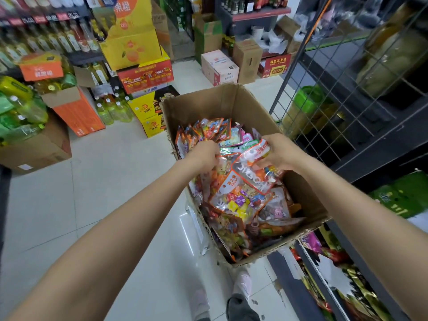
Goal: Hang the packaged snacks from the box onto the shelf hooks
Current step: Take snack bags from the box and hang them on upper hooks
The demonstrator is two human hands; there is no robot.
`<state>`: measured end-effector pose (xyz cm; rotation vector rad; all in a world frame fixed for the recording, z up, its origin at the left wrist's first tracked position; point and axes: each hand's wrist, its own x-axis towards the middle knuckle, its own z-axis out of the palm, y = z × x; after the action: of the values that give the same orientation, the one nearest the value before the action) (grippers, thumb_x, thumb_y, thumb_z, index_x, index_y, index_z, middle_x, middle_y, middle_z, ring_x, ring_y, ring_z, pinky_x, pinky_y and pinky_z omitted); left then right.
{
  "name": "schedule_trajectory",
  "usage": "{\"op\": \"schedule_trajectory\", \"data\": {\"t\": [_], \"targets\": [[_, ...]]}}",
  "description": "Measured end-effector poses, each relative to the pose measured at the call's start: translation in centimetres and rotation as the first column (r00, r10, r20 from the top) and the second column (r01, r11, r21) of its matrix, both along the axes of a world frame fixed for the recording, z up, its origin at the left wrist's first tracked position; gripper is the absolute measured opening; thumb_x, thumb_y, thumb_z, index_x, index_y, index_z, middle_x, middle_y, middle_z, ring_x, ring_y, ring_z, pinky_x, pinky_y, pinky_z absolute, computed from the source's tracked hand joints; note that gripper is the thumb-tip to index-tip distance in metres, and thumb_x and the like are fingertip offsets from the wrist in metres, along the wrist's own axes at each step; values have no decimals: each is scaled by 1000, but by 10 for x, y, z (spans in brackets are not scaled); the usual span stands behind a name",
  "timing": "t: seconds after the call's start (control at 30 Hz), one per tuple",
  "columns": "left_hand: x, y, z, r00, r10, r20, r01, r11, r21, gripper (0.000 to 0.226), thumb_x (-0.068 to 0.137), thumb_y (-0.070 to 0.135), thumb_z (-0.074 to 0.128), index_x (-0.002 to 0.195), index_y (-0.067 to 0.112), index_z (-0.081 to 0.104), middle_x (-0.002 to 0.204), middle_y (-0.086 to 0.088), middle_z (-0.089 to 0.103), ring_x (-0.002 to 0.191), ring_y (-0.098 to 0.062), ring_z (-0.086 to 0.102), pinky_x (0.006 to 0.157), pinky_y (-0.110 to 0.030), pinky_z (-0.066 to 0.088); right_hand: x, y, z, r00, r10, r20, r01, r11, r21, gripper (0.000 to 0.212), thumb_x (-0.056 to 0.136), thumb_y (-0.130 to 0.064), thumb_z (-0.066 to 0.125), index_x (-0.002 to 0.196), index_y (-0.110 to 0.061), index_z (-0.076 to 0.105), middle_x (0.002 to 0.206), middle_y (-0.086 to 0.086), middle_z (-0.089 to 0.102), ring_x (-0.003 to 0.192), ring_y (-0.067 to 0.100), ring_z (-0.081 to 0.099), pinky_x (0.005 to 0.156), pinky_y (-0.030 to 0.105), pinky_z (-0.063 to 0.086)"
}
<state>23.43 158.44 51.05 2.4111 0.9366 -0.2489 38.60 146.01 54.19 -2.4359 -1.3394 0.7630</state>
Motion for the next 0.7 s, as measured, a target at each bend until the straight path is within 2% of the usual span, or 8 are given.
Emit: {"op": "schedule_trajectory", "data": {"t": [0.1,0.27,0.33,0.4,0.47,0.53,0.6,0.7], "targets": [[2,-4,29,969,-76,234,72,997,27,10,88,14,64,92,6,68,84,-5,59,81,-21,56,68,-26,39,-7,-6,21,998,41,-40,-36,991,129,35,63,-16,87,69,-20,53,83,-6,68,85,19,61,61,18,38],[11,-17,78,848,-171,502,131,985,114,12,83,13,67,92,8,73,86,-4,71,78,-13,63,69,-17,42,-17,-18,48,996,-63,-66,83,923,376,39,61,-18,86,71,-7,49,76,11,66,69,17,56,62,33,40],[16,-23,89,793,-109,599,111,993,33,9,82,16,69,88,10,72,81,2,69,72,-6,62,67,-13,43,-20,-28,64,989,-122,-85,147,891,430,38,62,-15,86,68,-12,49,71,3,64,68,15,56,63,33,41],[21,-31,99,704,48,709,77,987,-144,10,83,21,69,86,12,71,81,4,69,74,-7,63,71,-14,47,-21,-43,81,974,-193,-117,225,850,475,38,61,-11,86,66,-19,49,71,-4,63,70,13,59,67,32,45],[27,-45,115,649,183,738,60,955,-290,15,90,27,62,89,13,67,82,5,66,80,-9,60,69,-6,42,-16,-63,95,939,-286,-189,343,767,542,40,59,-6,87,66,-22,51,72,-6,64,70,10,60,67,32,47],[36,-62,131,671,188,717,112,931,-349,24,96,26,52,103,6,64,90,2,60,88,-10,52,63,2,35,-7,-88,109,874,-385,-298,484,623,614,36,58,-3,87,71,-18,58,76,-1,67,71,11,61,70,32,51],[44,-80,147,690,166,704,200,891,-407,23,98,21,48,112,7,60,92,3,56,91,-8,49,67,-1,37,0,-117,126,790,-438,-428,606,457,651,33,60,0,85,82,-12,63,83,5,68,72,13,62,75,34,54],[64,-113,173,602,5,798,357,893,-274,10,93,8,55,100,8,62,77,7,58,68,7,55,68,-13,45,5,-168,157,711,-454,-537,686,281,671,41,63,1,82,100,-3,64,92,10,69,76,15,64,77,34,56]]}}
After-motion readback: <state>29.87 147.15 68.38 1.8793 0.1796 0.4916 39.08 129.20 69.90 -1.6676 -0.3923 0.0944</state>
